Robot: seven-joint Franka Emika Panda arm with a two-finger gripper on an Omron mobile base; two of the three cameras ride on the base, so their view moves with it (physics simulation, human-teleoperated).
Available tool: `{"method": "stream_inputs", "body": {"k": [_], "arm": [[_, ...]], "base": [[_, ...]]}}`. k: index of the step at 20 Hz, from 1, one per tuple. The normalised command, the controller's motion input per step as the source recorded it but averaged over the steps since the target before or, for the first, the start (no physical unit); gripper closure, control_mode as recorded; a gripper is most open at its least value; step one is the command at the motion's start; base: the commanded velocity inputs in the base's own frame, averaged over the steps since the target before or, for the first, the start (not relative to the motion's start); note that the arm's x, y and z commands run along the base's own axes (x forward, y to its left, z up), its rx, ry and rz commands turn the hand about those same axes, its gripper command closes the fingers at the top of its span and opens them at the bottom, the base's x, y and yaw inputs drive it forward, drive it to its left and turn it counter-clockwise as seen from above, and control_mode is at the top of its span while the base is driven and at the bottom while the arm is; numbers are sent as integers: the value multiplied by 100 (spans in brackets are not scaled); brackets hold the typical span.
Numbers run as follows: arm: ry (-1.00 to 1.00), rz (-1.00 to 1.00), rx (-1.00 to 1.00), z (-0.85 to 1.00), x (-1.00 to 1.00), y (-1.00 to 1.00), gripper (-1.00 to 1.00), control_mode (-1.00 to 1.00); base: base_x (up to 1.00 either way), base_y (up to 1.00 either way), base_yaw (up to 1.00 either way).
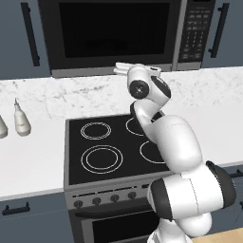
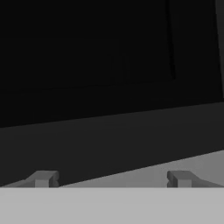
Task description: Open the microwave, place the bowl with waffle inside the microwave, then close the microwave door and turn it on.
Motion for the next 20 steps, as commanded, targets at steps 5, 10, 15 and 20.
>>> {"method": "stream_inputs", "body": {"k": [5,10,15,20], "arm": [[0,1,0,0,24,0,-100,-100],[0,1,0,6,-9,-11,-100,-100],[0,0,-2,35,-50,-37,-100,-100],[0,1,-2,41,-41,-51,-100,-100]], "base": [[0,0,0],[0,0,0],[0,0,0],[0,0,0]]}}
